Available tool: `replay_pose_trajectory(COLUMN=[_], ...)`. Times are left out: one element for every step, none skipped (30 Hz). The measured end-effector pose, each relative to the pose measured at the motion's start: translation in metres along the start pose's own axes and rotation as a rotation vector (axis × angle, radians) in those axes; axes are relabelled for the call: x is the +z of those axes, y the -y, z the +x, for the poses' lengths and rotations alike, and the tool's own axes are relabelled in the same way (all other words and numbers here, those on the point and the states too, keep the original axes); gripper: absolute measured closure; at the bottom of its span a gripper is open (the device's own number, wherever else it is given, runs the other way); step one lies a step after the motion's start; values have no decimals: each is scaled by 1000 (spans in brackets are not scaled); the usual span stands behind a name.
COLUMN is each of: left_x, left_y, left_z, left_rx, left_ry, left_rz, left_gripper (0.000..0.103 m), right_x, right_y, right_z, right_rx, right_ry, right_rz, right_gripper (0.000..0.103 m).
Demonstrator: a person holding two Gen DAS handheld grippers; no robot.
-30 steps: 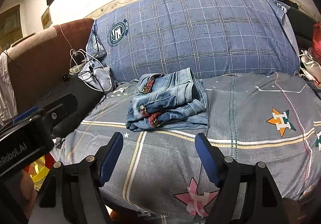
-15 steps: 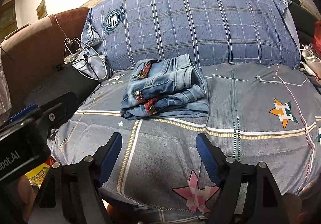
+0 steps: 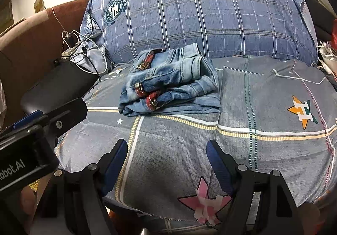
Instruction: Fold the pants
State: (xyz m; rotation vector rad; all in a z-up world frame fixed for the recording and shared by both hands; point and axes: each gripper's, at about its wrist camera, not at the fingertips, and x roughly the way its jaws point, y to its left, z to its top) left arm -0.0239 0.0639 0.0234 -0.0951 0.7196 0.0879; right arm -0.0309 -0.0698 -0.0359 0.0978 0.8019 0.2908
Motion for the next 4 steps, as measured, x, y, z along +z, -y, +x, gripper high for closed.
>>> replay_pose_trajectory(left_x=[0, -1, -1, -1], left_y=[0, 1, 1, 1], left_z=[2, 5, 8, 12], left_rx=[-3, -5, -5, -4], left_ry=[-5, -14, -22, -34], left_rz=[1, 0, 0, 1], left_gripper=[0, 0, 0, 0], right_x=[0, -1, -1, -1], right_y=[0, 1, 2, 3], right_z=[2, 3, 5, 6], right_rx=[-1, -1, -1, -1], right_ry=[-4, -7, -11, -13], right_rz=[0, 1, 4, 9], right_gripper=[21, 21, 21, 21])
